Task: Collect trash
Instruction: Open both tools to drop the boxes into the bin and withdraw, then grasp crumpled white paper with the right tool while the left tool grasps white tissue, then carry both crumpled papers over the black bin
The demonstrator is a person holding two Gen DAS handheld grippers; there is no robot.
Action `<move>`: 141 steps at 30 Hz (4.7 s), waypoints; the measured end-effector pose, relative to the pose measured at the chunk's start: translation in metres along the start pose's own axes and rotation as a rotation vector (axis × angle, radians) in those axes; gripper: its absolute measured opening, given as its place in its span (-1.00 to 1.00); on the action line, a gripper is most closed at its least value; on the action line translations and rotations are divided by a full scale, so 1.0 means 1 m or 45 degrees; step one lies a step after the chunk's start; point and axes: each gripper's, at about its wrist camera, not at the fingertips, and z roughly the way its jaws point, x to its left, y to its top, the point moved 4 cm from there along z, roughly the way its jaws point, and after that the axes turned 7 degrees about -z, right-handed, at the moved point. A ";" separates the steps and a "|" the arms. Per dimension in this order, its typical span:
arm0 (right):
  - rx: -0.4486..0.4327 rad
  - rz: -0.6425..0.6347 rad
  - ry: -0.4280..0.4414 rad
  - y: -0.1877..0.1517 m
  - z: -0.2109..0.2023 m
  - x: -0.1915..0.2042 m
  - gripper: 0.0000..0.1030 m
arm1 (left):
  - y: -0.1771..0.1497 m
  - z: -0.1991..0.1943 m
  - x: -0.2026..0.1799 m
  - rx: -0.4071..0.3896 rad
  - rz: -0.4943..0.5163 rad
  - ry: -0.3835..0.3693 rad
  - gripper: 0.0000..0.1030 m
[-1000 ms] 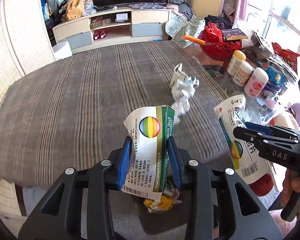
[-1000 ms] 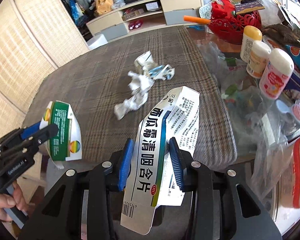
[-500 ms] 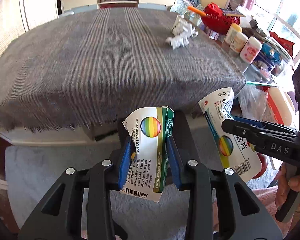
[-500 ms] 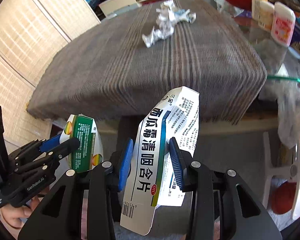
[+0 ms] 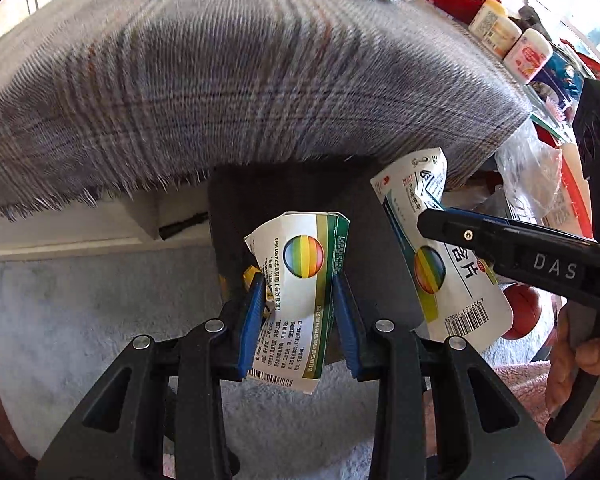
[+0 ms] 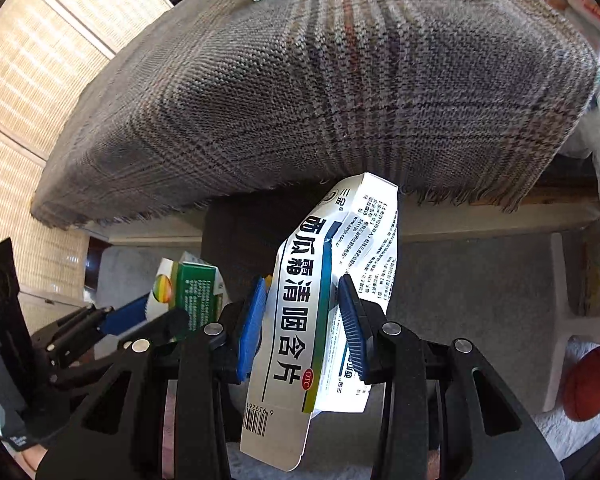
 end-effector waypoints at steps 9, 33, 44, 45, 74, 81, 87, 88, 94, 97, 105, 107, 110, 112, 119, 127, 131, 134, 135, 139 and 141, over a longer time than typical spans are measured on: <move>0.074 0.019 -0.014 0.007 0.016 0.002 -0.18 | 0.005 0.022 0.004 0.063 0.004 0.022 -0.24; -0.110 0.060 -0.173 0.037 -0.100 -0.041 0.93 | 0.046 -0.065 0.017 -0.063 -0.016 0.057 0.84; -0.215 0.073 -0.170 0.114 -0.127 -0.048 0.93 | 0.119 -0.071 -0.018 -0.165 0.088 0.074 0.84; -0.236 0.070 -0.179 0.124 -0.130 -0.048 0.93 | 0.128 -0.067 -0.023 -0.181 0.097 0.072 0.84; -0.257 -0.026 -0.032 0.236 -0.055 -0.041 -0.36 | 0.226 0.001 -0.076 -0.216 0.219 0.024 0.56; -0.241 -0.040 -0.060 0.233 -0.056 -0.047 -0.95 | 0.231 0.018 -0.088 -0.187 0.249 -0.043 -0.38; -0.270 -0.068 -0.093 0.231 -0.076 -0.047 -0.95 | 0.232 0.013 -0.093 -0.198 0.262 -0.080 -0.98; -0.276 -0.075 -0.101 0.230 -0.081 -0.046 -0.95 | 0.231 0.011 -0.092 -0.202 0.270 -0.079 -0.99; -0.322 -0.097 -0.120 0.224 -0.111 -0.039 -0.95 | 0.222 -0.017 -0.090 -0.244 0.291 -0.041 -1.00; -0.338 -0.105 -0.130 0.218 -0.127 -0.033 -0.95 | 0.217 -0.039 -0.085 -0.273 0.269 -0.027 -1.00; -0.379 -0.143 -0.167 0.181 -0.175 -0.005 -0.95 | 0.181 -0.112 -0.072 -0.360 0.247 0.054 -1.00; -0.385 -0.151 -0.169 0.169 -0.183 0.001 -0.95 | 0.166 -0.128 -0.069 -0.370 0.237 0.059 -1.00; -0.393 -0.159 -0.172 0.149 -0.196 0.010 -0.95 | 0.145 -0.148 -0.063 -0.383 0.222 0.064 -1.00; -0.391 -0.165 -0.173 0.133 -0.201 0.016 -0.95 | 0.131 -0.158 -0.061 -0.393 0.211 0.068 -1.00; -0.340 -0.164 -0.164 0.078 -0.190 0.023 -0.95 | 0.072 -0.165 -0.050 -0.361 0.180 0.041 -1.00; -0.218 -0.139 -0.110 0.024 -0.138 0.017 -0.95 | 0.017 -0.118 -0.039 -0.220 0.154 0.020 -1.00; -0.152 -0.133 -0.094 0.005 -0.109 0.015 -0.95 | 0.001 -0.090 -0.032 -0.155 0.129 0.015 -1.00; -0.109 -0.119 -0.089 -0.001 -0.088 0.011 -0.95 | -0.007 -0.067 -0.026 -0.102 0.098 0.010 -1.00; -0.094 -0.112 -0.091 -0.002 -0.079 0.009 -0.95 | -0.008 -0.061 -0.025 -0.090 0.088 0.007 -1.00; -0.055 -0.106 -0.102 -0.004 -0.056 0.003 -0.95 | -0.010 -0.036 -0.015 -0.038 0.050 -0.001 -1.00; -0.037 -0.096 -0.095 -0.005 -0.047 0.000 -0.95 | -0.011 -0.025 -0.012 -0.009 0.033 -0.009 -1.00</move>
